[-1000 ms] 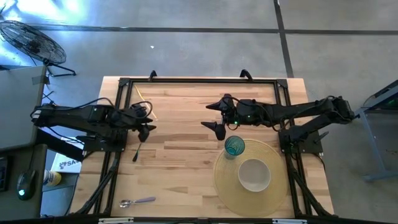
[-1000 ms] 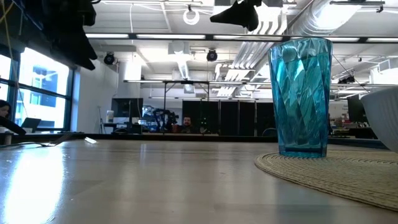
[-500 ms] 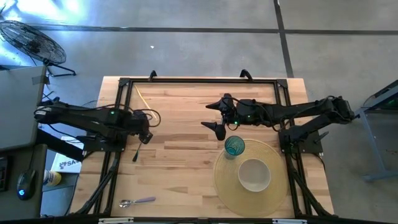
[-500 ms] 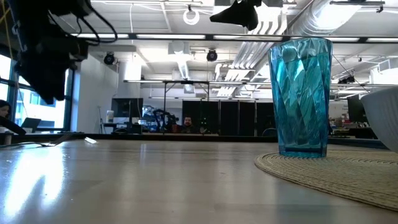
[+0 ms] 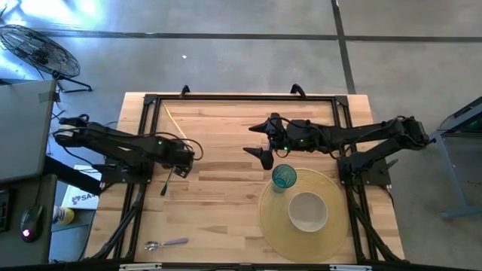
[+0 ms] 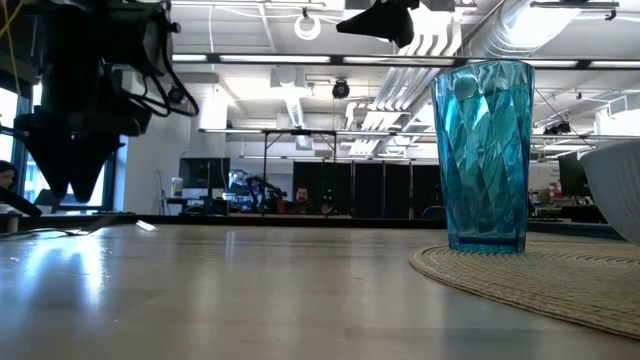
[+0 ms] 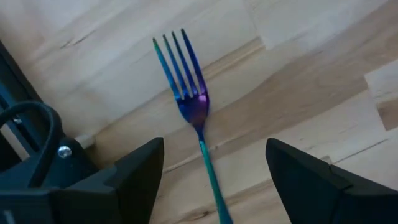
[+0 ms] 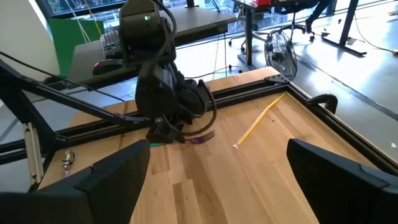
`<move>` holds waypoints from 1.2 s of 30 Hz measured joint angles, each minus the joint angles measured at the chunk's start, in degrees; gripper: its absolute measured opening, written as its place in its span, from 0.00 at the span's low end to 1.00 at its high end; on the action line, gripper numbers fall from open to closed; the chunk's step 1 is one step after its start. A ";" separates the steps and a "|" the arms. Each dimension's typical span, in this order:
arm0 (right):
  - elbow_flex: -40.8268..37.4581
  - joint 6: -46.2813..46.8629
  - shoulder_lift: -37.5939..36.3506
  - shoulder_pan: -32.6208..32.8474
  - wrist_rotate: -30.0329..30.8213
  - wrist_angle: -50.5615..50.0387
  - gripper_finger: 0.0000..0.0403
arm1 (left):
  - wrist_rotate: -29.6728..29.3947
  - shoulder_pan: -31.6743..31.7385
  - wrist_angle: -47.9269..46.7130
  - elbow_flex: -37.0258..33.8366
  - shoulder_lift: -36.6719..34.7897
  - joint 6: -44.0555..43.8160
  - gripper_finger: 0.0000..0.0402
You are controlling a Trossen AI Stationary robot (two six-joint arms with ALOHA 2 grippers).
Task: Pick & Place Utensil
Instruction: Put the blue fork into the white bowl on the brown mat
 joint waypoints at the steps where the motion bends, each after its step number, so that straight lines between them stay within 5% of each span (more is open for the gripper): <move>1: 0.00 0.00 0.00 0.00 0.00 0.00 0.93 | 0.17 0.00 0.32 0.00 0.64 -0.03 0.67; 18: 0.00 0.00 0.00 0.00 -0.42 -0.47 0.93 | 3.34 0.00 12.23 -9.83 1.99 -2.59 0.55; 36: 0.00 2.01 0.00 0.00 -0.44 -0.48 0.93 | -1.41 -0.13 15.74 -10.40 2.12 -3.51 0.17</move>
